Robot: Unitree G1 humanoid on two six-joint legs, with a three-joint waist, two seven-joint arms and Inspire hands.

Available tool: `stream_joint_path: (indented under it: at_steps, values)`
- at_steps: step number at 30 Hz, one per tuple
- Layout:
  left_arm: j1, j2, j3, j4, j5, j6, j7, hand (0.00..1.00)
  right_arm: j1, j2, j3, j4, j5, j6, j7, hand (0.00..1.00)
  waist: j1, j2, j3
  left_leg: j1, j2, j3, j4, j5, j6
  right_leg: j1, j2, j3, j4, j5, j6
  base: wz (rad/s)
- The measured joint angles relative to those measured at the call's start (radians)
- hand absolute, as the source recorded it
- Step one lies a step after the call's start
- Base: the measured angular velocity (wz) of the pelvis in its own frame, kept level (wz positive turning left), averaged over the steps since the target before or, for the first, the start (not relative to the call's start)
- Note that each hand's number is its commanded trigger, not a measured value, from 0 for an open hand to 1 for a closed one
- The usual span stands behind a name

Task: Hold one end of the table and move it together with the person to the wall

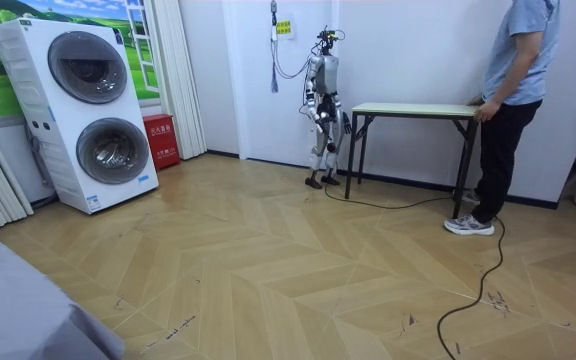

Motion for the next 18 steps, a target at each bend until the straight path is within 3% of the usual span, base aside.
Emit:
stream_joint_path:
  at_steps: [5,10,18]
  values:
    - [-0.003,-0.004,0.005,0.016,0.019,0.010,0.014,0.00,0.001,0.005,-0.028,0.098,-0.098,0.038,-0.092,0.00,-0.011,0.001,-0.0002,-0.006,0.000,0.001,0.001,0.000,-0.001,-0.004,0.000,0.002,-0.003,-0.002,0.003,0.00]
    - [-0.032,-0.008,0.007,0.058,0.026,0.018,0.030,0.00,-0.032,0.009,-0.032,0.118,-0.100,0.066,-0.146,0.00,-0.013,0.001,0.0003,-0.008,0.000,0.001,0.001,0.000,-0.002,-0.005,0.000,-0.003,-0.004,-0.002,0.003,0.00]
    - [-0.033,-0.018,0.074,0.062,0.109,0.021,0.036,0.00,-0.049,0.018,-0.028,0.116,-0.141,0.076,-0.211,0.00,-0.012,-0.004,0.0001,-0.007,0.000,0.001,-0.002,0.001,-0.003,-0.004,0.001,-0.003,-0.008,-0.003,0.003,0.00]
